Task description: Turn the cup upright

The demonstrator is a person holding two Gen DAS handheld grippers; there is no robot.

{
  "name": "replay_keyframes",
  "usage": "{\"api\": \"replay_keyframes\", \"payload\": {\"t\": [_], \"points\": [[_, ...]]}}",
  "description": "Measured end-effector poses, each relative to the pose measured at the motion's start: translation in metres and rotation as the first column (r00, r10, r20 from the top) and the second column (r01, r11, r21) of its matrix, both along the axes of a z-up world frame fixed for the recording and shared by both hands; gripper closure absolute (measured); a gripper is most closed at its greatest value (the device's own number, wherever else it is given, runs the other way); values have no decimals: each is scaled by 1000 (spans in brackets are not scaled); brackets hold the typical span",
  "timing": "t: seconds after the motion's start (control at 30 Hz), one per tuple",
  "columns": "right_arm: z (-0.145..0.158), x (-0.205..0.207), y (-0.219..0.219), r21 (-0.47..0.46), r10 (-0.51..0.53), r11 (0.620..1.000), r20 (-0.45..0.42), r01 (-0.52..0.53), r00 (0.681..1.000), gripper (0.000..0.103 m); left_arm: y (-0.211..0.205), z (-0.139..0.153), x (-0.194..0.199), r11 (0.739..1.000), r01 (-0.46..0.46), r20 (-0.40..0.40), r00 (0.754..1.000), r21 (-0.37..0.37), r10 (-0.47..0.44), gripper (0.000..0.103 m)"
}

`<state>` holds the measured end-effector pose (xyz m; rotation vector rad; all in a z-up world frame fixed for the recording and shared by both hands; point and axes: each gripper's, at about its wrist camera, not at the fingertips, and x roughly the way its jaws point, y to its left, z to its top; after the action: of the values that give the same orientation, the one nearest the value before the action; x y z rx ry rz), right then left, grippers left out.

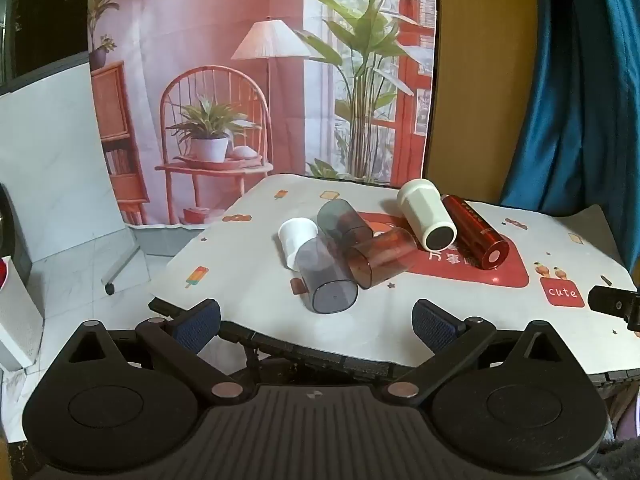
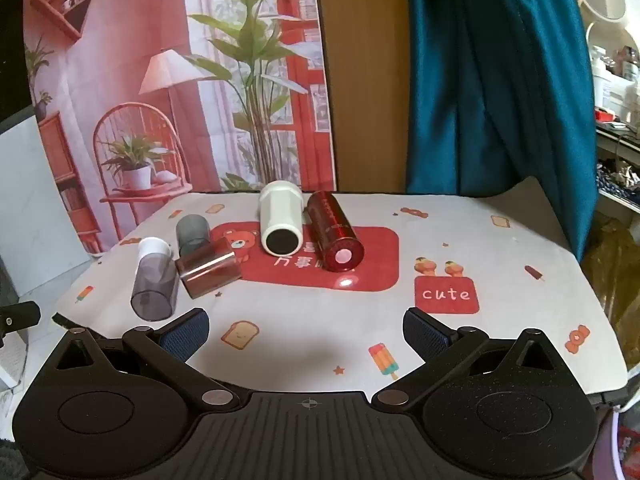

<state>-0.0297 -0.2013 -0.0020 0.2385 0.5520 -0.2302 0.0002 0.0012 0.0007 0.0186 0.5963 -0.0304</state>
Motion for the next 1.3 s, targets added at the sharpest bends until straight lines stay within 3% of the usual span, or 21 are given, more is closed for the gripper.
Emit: {"api": "replay_keyframes", "payload": {"t": [1.3], "points": [[-5, -1, 0, 1, -1, 1000, -6, 1, 1000, 0, 0, -2, -1, 999, 40, 0, 999, 19, -40, 0]]}}
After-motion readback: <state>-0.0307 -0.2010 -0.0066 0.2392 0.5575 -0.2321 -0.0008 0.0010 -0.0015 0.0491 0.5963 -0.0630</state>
